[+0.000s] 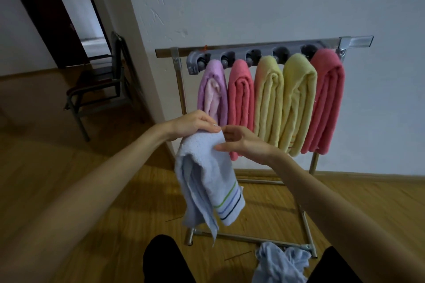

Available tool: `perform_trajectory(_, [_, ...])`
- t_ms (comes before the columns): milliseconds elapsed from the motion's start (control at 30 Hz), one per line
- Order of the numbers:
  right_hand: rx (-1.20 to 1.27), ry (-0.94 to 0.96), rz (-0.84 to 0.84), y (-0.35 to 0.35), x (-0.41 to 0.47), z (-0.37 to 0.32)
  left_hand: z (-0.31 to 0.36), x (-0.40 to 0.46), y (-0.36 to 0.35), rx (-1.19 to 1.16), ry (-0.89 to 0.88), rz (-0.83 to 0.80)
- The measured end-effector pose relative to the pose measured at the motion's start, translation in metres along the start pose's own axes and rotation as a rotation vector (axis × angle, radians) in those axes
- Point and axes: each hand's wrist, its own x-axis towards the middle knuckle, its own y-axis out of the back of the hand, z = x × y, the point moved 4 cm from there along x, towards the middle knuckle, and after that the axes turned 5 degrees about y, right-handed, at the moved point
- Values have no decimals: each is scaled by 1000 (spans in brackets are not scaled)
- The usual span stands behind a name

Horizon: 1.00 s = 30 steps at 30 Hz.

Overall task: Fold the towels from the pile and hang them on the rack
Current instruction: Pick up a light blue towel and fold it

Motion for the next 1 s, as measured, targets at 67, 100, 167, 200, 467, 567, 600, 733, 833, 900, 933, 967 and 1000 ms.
perform_trajectory(67, [-16,-23,-14,-3,3,-1,0,-1,-1,-2,1,6])
perform_trajectory(100, [-52,-34,-22,-4,4,-1,-1,-2,-1,-3,3,9])
perform_trajectory(167, [-134,-54,-48,-2,6,-2,-4,-3,1,-5,9,4])
perform_trajectory(200, [-162,-50,-73,0,6,-4,-6,-5,2,2,12,-5])
perform_trajectory(467, [-170,-105,-153,32,0,-14,-36,-27,16,-4,51,-28])
perform_trajectory(567, [-112,-114,-101,46,1,-12,-36,-33,24,-46,64,-30])
perform_trajectory(600, [-144,-90,-89,48,2,-13,-36,-34,26,-55,66,-34])
perform_trajectory(733, [-254,102,-61,49,-1,-26,-27,-39,31,-115,20,-55])
perform_trajectory(833, [-594,293,-114,47,3,-45,-18,-43,38,34,-50,-30])
perform_trajectory(900, [-753,322,-194,40,9,-54,-13,-46,41,215,-51,-57])
perform_trajectory(933, [-818,298,-243,36,12,-57,-13,-47,42,301,-31,-80])
perform_trajectory(967, [-893,268,-290,31,16,-58,-13,-46,43,371,-10,-95])
perform_trajectory(1000, [-986,237,-327,25,19,-59,-14,-45,44,433,-2,-94])
